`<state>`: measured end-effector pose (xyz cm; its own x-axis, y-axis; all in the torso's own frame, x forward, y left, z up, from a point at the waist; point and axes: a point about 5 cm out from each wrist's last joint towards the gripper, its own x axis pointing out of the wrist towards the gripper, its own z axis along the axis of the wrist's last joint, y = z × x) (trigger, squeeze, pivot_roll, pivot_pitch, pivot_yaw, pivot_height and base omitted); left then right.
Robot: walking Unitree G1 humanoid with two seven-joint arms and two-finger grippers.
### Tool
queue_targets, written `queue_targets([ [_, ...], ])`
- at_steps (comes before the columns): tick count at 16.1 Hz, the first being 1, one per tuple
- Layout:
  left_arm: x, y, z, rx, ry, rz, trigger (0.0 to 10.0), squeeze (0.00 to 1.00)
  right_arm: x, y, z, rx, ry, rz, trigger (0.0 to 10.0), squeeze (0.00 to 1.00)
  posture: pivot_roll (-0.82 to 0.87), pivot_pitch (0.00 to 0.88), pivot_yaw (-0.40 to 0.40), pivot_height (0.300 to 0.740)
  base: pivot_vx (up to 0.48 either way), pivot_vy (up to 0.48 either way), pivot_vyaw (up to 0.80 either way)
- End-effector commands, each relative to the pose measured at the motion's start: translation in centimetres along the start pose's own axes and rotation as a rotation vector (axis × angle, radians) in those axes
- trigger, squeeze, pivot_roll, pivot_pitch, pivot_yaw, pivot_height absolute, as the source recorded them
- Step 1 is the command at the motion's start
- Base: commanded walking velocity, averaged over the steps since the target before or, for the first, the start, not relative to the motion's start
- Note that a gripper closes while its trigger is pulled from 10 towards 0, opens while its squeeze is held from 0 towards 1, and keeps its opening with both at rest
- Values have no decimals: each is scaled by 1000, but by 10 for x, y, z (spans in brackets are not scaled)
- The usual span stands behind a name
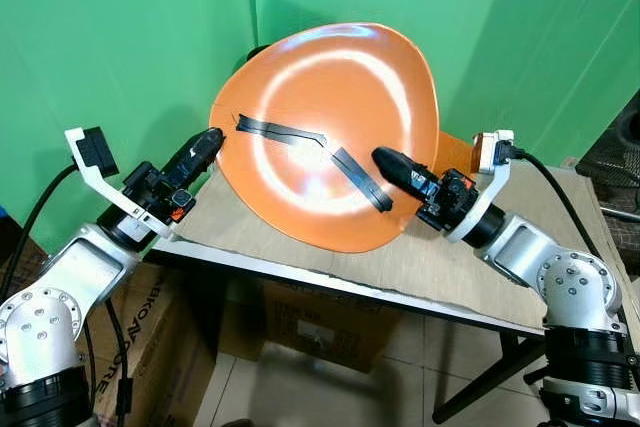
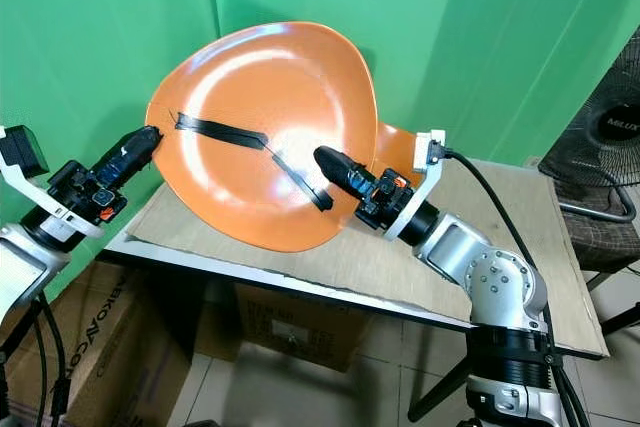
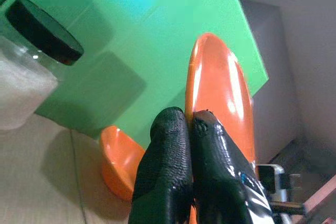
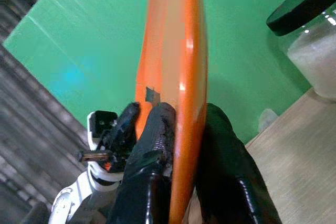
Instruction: Setting the table
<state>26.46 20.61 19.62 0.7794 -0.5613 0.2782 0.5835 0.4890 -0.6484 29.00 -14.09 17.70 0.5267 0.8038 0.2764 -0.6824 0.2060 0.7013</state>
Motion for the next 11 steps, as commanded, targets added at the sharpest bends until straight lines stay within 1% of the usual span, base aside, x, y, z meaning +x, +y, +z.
queue_targets([
  [1,11,-15,-1,43,34,-85,10000,0,0,4,1,-27,-1,-1,0,0,-52,0,-48,740,0,0,0],
  [3,12,-16,-1,42,40,-90,10000,1000,-1,3,1,-28,-6,-5,0,0,-52,0,-46,740,0,0,0],
  [5,12,-17,0,52,34,-89,10000,1000,-2,3,1,-28,-11,-4,0,0,-52,0,-43,740,0,0,0],
  [6,12,-16,2,69,10,-78,10000,1000,-2,3,1,-25,-19,-4,0,0,-52,0,-42,740,0,0,0],
  [7,12,-16,4,73,-4,-70,10000,0,-3,4,2,-25,-23,-3,0,0,-52,0,-41,740,0,0,0],
  [9,11,-16,6,68,-27,-78,10000,0,-5,3,4,-25,-37,-10,0,0,-52,0,-41,740,0,0,0],
  [10,9,-21,7,73,-53,-101,10000,0,-10,1,10,-28,-69,-31,0,0,-51,0,-42,740,0,0,0],
  [11,8,-23,7,74,-59,-110,10000,0,-11,0,11,-30,-79,-37,0,0,-51,0,-42,740,0,0,0],
])
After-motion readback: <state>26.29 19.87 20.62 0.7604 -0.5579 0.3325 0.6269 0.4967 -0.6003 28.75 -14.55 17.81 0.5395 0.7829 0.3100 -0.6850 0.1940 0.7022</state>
